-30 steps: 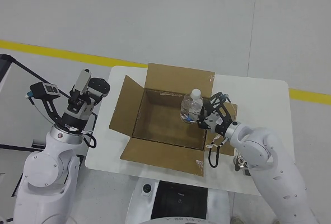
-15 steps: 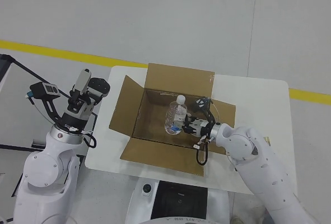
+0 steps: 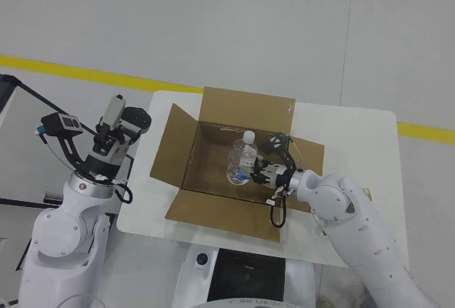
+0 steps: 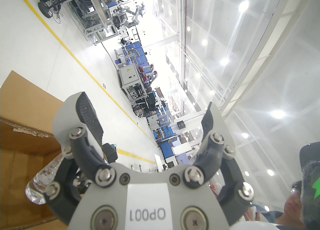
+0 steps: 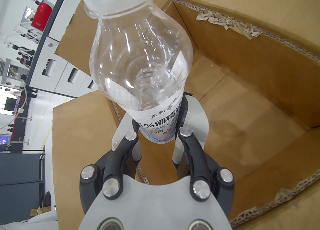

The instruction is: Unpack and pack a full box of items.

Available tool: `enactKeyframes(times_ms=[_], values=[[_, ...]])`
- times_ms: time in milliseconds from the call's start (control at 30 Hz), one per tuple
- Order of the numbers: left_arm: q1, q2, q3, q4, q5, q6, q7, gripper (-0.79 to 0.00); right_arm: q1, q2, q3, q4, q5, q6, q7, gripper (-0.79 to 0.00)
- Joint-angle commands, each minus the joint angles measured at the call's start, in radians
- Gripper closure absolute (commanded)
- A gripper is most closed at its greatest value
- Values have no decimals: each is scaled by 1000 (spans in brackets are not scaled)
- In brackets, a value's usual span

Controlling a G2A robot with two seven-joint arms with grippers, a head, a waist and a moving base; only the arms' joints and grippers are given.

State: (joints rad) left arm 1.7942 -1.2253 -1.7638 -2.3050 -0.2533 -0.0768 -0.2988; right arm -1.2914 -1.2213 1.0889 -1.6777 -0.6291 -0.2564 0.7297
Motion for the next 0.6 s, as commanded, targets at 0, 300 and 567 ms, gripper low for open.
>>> enactKeyframes(times_ms=[0, 300, 567], values=[[0, 0, 0, 0, 0, 0, 0, -785, 0, 0, 0, 0, 0, 0, 0, 0], [0, 0, 0, 0, 0, 0, 0, -785, 24, -16, -22, 77, 195, 18, -37, 0], [0, 0, 0, 0, 0, 0, 0, -785, 183, -57, -138, 285, 370, 85, 47, 0]])
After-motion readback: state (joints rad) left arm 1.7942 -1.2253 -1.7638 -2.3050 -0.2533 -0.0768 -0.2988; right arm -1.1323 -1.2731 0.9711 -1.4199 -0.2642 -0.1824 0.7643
